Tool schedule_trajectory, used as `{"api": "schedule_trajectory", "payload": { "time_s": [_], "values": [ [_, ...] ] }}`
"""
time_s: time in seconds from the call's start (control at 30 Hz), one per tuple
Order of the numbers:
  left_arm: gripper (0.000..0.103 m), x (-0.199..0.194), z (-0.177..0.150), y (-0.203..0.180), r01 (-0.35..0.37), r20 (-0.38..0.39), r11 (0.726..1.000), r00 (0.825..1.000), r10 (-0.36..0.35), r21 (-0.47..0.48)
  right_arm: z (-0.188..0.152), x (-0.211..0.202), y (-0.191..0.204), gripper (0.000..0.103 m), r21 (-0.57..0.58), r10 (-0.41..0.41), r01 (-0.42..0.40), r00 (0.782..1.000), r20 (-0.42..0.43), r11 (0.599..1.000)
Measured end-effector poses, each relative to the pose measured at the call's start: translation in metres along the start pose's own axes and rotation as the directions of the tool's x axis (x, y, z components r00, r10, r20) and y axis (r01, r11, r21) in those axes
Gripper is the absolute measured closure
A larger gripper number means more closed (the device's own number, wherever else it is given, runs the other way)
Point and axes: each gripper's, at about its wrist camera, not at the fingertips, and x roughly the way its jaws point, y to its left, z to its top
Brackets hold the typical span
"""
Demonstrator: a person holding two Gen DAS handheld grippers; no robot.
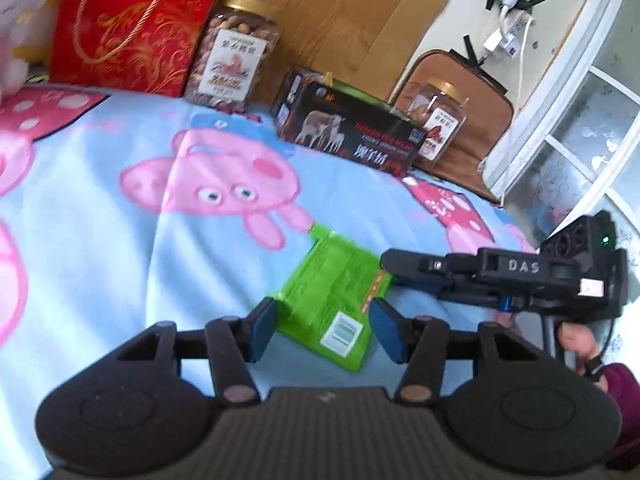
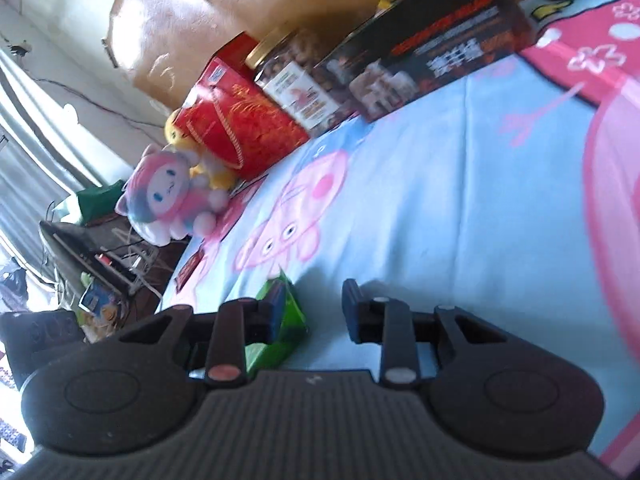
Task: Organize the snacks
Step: 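Grasp the green snack packet on the sheet with the left tool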
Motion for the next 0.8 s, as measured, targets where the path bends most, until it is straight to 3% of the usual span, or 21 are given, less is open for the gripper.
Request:
{"api": "schedule_trajectory", "payload": {
  "time_s": [0.17,0.23,0.4,0.57,0.8],
  "values": [
    [0.051,-0.006,-0.008,0.009,0.031,-0.003,0.997,0.999,-0.032,-0.068,-0.010,0.004,0.006,0.072,0.009,0.042,-0.042,0.998,-0.043,0.999],
    [0.050,-0.006,-0.009,0.010,0.031,0.004,0.996,1.000,-0.031,-0.082,-0.016,0.005,0.012,0.083,-0.004,0.053,-0.053,0.997,-0.060,0.999],
    [0.051,-0.004,-0.010,0.004,0.021,0.014,0.998,1.000,-0.020,-0.067,-0.030,-0.004,0.014,0.085,-0.014,0.041,-0.041,0.999,-0.026,0.999],
    [0.049,0.007,-0.006,0.000,0.067,0.011,0.994,0.998,-0.066,-0.092,-0.042,-0.019,0.003,0.086,0.056,0.058,-0.058,0.998,0.008,0.997],
    [0.049,0.019,-0.003,-0.017,0.092,0.012,0.994,0.996,-0.092,-0.064,-0.049,-0.033,0.008,0.086,0.002,-0.018,0.018,0.997,0.071,1.000]
  ]
}}
